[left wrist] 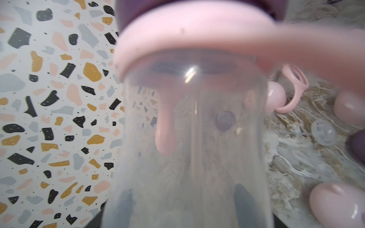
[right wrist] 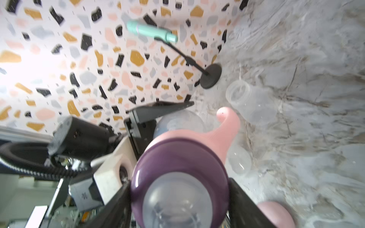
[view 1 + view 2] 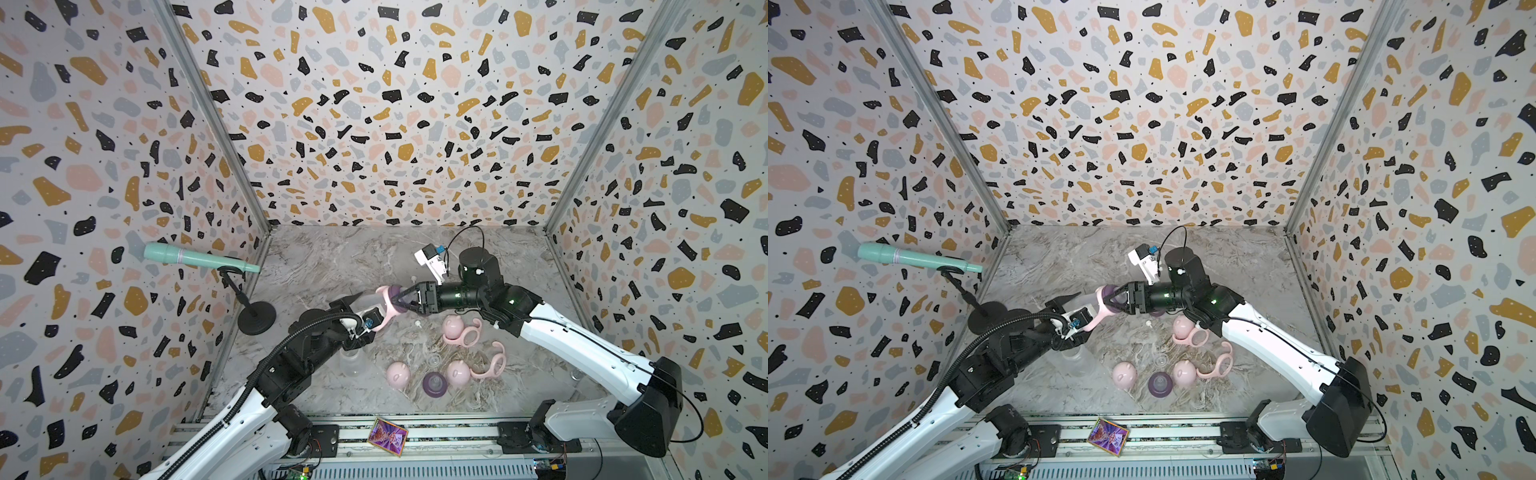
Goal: Assemble the baby bottles
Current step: Screw the nipple onto the baby bottle.
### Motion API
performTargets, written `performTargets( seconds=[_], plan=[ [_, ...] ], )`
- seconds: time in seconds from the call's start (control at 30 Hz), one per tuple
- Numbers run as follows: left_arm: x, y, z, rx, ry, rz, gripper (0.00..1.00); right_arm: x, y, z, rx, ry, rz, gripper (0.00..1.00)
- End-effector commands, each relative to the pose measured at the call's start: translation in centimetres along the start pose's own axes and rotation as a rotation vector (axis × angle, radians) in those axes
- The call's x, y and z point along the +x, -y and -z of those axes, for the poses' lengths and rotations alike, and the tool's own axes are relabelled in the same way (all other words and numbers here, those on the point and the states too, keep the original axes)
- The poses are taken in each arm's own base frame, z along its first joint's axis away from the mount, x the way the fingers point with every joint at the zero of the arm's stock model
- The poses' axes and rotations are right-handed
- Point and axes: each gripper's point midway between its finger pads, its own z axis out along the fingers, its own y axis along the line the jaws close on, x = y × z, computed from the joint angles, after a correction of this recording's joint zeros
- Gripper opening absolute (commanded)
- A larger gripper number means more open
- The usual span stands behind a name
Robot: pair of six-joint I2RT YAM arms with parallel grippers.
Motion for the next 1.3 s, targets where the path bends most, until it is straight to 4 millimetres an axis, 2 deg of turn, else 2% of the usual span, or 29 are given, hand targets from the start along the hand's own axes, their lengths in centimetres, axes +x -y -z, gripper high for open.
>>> performTargets(
  seconds=[0.0, 0.1, 0.17, 0.3, 0.5, 0.6, 0.73, 0.97, 1.13, 1.27],
  plan=[
    [-10.4, -7.9, 3.3, -0.292, 0.397, 0.032, 0.0, 2.2, -3.4, -0.2, -0.076, -0.169, -0.068, 0.14],
    [-10.5, -6.5, 2.4, -0.202, 0.397, 0.064, 0.0, 0.8, -2.7, 1.8, 0.039, -0.161, 0.115, 0.63],
    [-10.0, -5.6, 1.6, -0.132, 0.364, 0.105, 0.0, -0.1, -2.2, 3.8, 0.109, -0.146, 0.207, 0.79],
    [-9.8, -3.3, 0.9, 0.012, 0.34, 0.146, 0.0, -1.4, -2.5, 8.0, 0.162, -0.119, 0.343, 0.94],
    [-10.8, 1.1, 1.1, 0.274, 0.388, 0.129, 0.0, -0.6, -5.0, 10.2, 0.125, -0.132, 0.537, 0.98],
    [-10.8, 2.4, 1.3, 0.347, 0.395, 0.116, 0.0, -0.8, -5.7, 10.6, 0.118, -0.125, 0.6, 0.98],
    [-10.6, 2.4, 1.0, 0.345, 0.378, 0.117, 0.0, -0.7, -6.5, 9.8, 0.062, -0.141, 0.59, 0.97],
    [-10.1, 2.3, 0.9, 0.336, 0.353, 0.103, 0.0, 0.9, -6.3, 7.6, 0.085, -0.235, 0.57, 0.95],
    [-9.8, 1.6, 0.8, 0.283, 0.337, 0.092, 0.0, 0.4, -5.0, 7.3, 0.169, -0.243, 0.505, 0.92],
    [-9.6, 1.3, 0.9, 0.26, 0.338, 0.084, 0.0, 0.1, -5.2, 7.6, 0.163, -0.232, 0.469, 0.89]
  ],
)
